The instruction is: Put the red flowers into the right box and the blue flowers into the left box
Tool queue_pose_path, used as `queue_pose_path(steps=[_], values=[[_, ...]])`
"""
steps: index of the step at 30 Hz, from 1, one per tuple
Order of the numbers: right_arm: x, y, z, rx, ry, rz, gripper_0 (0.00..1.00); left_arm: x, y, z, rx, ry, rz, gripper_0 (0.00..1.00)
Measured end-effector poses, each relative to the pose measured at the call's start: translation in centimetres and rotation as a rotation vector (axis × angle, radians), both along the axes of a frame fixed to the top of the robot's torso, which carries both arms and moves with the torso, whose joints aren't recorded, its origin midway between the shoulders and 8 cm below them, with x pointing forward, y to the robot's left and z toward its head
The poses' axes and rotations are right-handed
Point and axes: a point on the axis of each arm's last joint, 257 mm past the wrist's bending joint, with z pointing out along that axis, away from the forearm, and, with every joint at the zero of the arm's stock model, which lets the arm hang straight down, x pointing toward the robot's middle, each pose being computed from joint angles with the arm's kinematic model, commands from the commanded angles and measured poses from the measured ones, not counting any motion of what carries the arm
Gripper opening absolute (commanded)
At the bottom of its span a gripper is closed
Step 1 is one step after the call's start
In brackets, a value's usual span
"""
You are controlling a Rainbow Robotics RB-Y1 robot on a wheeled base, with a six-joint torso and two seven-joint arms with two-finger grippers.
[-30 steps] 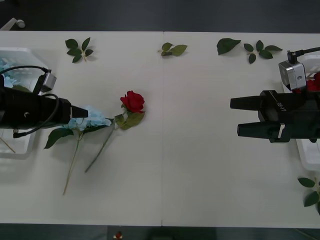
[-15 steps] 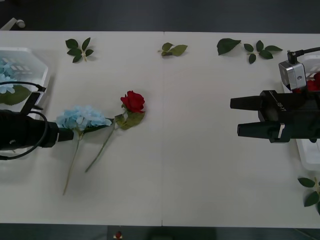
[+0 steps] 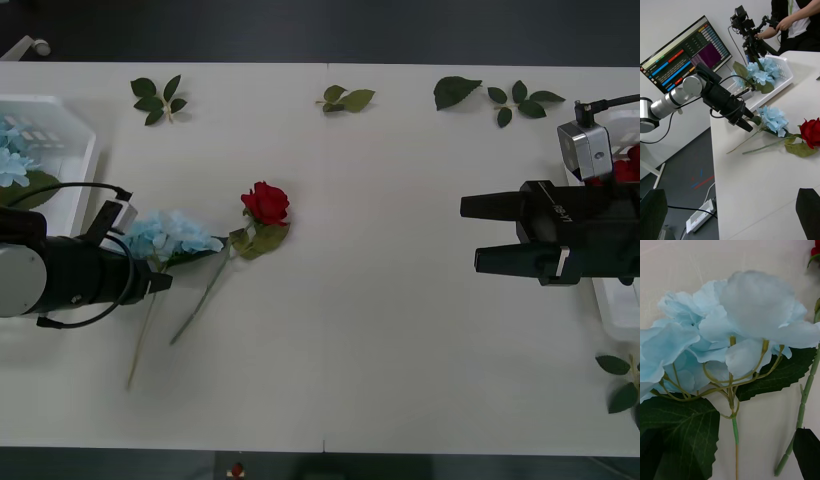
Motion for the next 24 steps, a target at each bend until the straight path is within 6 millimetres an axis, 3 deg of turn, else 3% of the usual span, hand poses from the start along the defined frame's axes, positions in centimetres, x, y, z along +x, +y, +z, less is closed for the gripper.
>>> queue_pose_path(steps=[8, 19, 21, 23, 24], values=[[0.0, 0.0, 0.0, 0.000, 0.000, 0.000, 1.00, 0.4, 1.0, -1.4, 0.084, -0.012, 0.019, 1.00], [0.0, 0.0, 0.0, 0.000, 0.000, 0.000, 1.00, 1.4, 1.0, -4.7, 0.022, 0.002, 0.090, 1.00], [0.0, 0.0, 0.0, 0.000, 0.000, 0.000, 1.00, 1.9, 1.1, -4.9, 0.020, 0.000, 0.100, 0.66], [0.0, 0.0, 0.0, 0.000, 0.000, 0.000, 1.00, 2.4, 1.2, -5.0, 0.018, -0.007, 0.108, 0.07], [0.0, 0.0, 0.0, 0.000, 0.000, 0.000, 1.00, 2.6, 1.3, -4.9, 0.018, -0.014, 0.110, 0.00]])
